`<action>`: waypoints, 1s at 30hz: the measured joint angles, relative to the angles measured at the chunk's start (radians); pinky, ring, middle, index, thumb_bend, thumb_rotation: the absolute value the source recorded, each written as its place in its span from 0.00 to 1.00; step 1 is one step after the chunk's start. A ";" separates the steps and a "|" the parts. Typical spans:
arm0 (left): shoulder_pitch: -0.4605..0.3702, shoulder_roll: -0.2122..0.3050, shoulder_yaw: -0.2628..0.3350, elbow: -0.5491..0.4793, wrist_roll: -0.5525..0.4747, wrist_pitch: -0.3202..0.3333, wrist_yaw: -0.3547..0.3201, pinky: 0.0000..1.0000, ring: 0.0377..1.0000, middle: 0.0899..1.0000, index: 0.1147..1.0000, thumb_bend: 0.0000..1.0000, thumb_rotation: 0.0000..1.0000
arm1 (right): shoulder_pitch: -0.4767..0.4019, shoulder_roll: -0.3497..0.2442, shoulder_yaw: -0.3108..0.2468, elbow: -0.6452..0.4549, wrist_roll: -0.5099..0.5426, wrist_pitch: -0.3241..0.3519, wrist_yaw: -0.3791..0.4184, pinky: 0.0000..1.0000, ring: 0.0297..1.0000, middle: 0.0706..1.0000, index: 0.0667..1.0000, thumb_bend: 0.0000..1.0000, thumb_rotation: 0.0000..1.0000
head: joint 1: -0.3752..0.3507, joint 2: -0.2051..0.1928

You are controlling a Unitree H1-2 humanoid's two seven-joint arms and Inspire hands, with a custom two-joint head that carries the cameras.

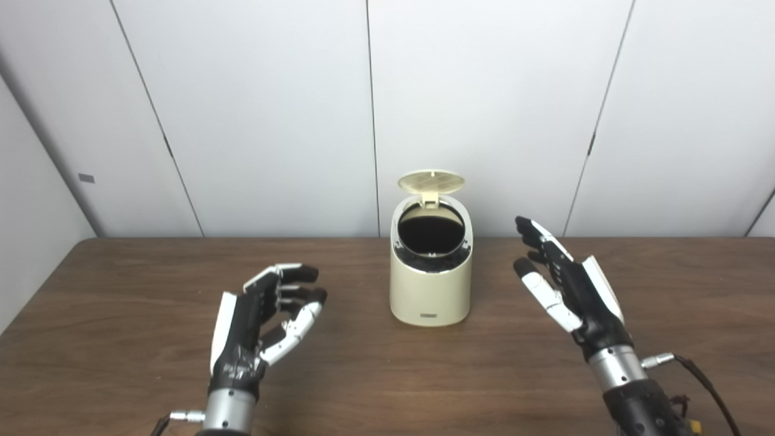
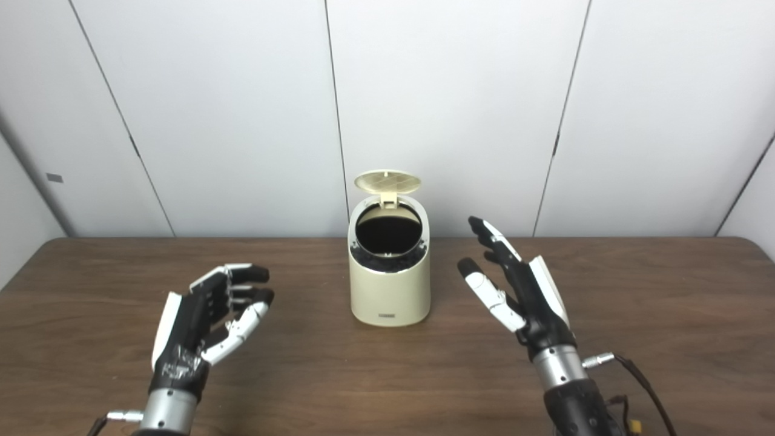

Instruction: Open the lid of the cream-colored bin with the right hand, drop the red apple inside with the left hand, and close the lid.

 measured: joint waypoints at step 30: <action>0.081 -0.012 0.018 0.129 -0.191 -0.074 -0.048 0.93 0.94 0.95 0.96 0.66 0.84 | -0.439 -0.095 0.200 0.309 -0.309 0.017 0.048 0.94 1.00 0.95 0.79 0.52 0.83 | -0.014 0.003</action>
